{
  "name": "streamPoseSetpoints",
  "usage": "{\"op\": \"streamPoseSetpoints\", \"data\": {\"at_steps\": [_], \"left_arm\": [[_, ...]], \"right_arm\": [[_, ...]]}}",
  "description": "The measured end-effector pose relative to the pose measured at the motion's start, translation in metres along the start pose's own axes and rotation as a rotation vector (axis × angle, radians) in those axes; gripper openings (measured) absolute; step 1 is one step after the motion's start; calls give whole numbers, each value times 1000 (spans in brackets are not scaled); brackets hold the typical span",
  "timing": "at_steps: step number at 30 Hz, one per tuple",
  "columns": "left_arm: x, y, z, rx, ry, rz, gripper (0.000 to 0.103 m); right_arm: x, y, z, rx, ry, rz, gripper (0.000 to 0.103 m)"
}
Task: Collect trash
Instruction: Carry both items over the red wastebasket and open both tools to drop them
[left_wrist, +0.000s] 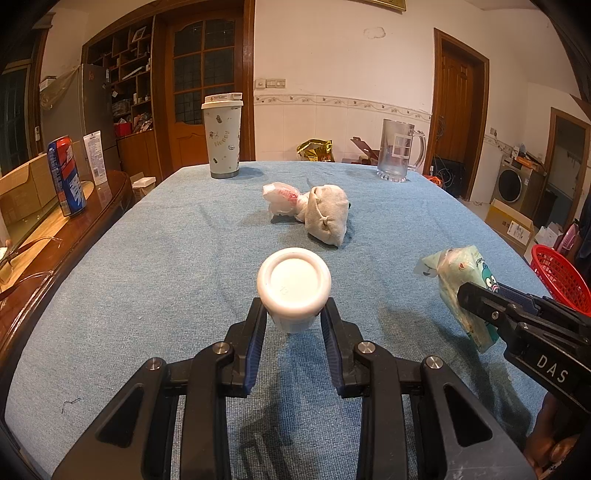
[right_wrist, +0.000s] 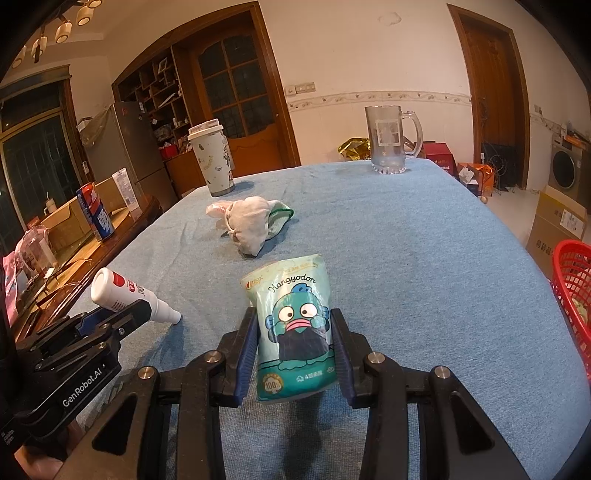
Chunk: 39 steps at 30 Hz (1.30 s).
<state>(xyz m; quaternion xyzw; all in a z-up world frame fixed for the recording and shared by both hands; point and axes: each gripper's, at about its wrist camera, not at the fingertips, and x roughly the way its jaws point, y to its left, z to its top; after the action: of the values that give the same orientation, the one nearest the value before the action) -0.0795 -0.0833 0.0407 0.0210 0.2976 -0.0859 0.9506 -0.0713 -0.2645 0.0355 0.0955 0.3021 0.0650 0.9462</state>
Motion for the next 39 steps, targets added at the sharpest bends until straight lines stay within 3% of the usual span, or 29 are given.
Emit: {"op": "streamPoseSetpoints", "data": {"at_steps": [8,14,21,28,31,34,37,39], "left_arm": [[1,-10,6,44,51,-101,29],[-6,-54,26,108,63,-219,29],[-10,-164,63,224,103,-488,29],[12,-279,73,292,205,-665,29],[21,-303,68,295,253,-682,29],[15,-298,57,323,255,-662,29],[11,-262,53,328,236,-568,34],[15,-221,56,301,218,-446,50]], "right_arm": [[-19,-25,0,65,-11,-9,41],[-61,-95,6,224,-62,-42,41],[-126,-205,9,405,-178,-206,43],[-160,-287,1,524,-209,-290,43],[-166,-304,-5,568,-203,-280,43],[-168,-307,-10,552,-198,-268,43],[-158,-302,-11,525,-176,-219,43],[-153,-293,-11,498,-172,-197,43]]}}
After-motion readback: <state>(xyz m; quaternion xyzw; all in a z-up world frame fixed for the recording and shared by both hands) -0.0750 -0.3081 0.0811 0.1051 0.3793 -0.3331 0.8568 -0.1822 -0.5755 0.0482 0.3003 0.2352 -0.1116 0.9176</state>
